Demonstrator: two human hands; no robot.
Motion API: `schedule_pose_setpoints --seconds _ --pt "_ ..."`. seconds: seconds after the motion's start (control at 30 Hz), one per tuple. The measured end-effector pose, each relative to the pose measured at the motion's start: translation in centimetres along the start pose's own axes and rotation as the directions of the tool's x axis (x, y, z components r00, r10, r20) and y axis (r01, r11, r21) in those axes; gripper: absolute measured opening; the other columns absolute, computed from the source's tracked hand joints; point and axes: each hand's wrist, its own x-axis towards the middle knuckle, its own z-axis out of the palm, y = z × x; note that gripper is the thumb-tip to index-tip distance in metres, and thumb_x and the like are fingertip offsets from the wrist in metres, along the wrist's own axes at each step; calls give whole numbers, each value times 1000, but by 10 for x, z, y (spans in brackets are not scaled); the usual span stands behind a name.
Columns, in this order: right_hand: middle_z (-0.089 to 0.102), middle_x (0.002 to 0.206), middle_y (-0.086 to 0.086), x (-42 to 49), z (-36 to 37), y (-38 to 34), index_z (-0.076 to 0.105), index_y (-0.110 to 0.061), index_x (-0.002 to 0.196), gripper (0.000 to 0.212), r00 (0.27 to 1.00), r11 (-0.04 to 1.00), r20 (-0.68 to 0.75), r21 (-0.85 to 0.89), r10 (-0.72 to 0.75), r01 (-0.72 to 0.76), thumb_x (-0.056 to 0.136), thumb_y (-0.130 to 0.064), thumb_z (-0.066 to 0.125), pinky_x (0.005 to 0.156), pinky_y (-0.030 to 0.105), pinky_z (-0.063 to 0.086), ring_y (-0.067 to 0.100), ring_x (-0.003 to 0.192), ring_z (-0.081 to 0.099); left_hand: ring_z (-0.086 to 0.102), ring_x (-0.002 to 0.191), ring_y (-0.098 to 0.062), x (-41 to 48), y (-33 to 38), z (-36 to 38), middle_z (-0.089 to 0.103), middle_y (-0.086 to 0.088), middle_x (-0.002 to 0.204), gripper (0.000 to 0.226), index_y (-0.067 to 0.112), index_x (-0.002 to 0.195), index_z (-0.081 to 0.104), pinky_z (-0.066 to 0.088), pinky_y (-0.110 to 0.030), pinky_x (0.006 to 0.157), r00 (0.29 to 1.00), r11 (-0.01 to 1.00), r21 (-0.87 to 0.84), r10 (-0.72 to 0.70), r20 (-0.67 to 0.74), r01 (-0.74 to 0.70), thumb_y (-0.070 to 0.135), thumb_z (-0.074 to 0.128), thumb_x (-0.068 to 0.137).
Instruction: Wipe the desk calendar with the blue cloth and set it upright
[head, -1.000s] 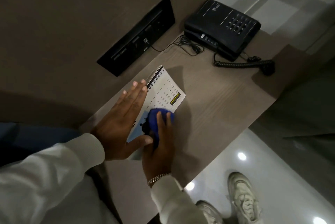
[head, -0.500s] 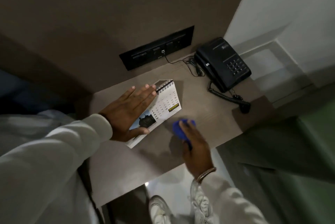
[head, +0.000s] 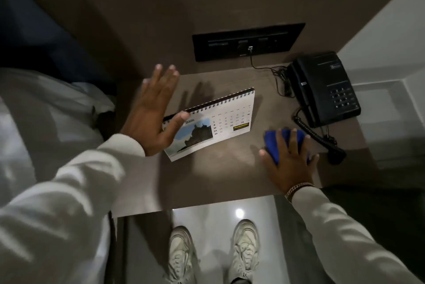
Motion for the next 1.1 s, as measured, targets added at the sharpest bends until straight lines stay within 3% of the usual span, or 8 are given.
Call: schedule_pose_setpoints --seconds 0.1,0.2,0.33,0.5,0.57,0.7,0.97,1.1 --pt "30 159 11 5 -36 -31 31 -21 148 67 988 921 -135 371 -73 118 92 -55 45 117 53 24 38 149 19 6 154 -23 -29 14 11 19 -7 164 70 10 154 24 9 -42 124 900 873 -323 -421 -114 367 45 37 95" --pt "41 155 4 16 -62 -65 37 -23 148 58 991 703 -116 699 -66 129 96 -48 47 109 28 30 17 141 37 41 136 -18 -47 32 21 46 -4 147 56 11 142 46 30 -28 109 607 529 -557 -793 -54 641 46 36 100" --pt "63 131 -6 35 -79 -91 57 -19 133 41 989 622 -123 769 -84 148 101 -42 44 94 6 35 -10 113 52 59 115 -28 -56 37 28 64 -11 126 65 5 121 62 41 -41 108 375 102 -791 -912 168 603 55 27 99" --pt "75 85 3 43 -70 -95 70 -23 73 44 996 540 -28 839 -86 70 97 -49 44 79 34 55 21 84 71 69 100 -14 -51 38 28 76 2 102 62 24 90 76 46 -34 96 449 40 -870 -868 213 491 62 27 95" --pt "76 71 -9 46 -67 -94 74 -32 68 42 999 469 2 883 -53 23 97 -48 48 67 20 56 6 73 71 72 97 -5 -42 33 27 78 12 97 57 35 86 78 47 -27 89 516 35 -894 -826 226 447 60 28 96" --pt "75 66 -21 54 -64 -100 74 -45 68 38 997 429 10 903 -77 24 96 -50 49 56 10 53 -3 65 71 59 121 -11 -20 7 16 63 3 134 61 28 124 63 40 -33 109 574 55 -885 -779 252 463 66 26 93" --pt "75 69 -25 89 -80 -141 73 -47 68 42 995 465 -10 884 -99 55 92 -62 43 68 19 54 -5 72 72 65 109 -17 35 -38 -18 72 1 113 68 34 84 75 44 -39 107 632 140 -847 -729 262 513 83 30 74" --pt "73 88 -11 96 -77 -151 68 -35 81 39 991 512 -66 852 -112 115 91 -62 41 95 44 54 12 92 68 66 111 -26 46 -55 -14 73 -5 116 85 28 84 75 44 -44 107 593 174 -791 -757 274 587 93 29 54"
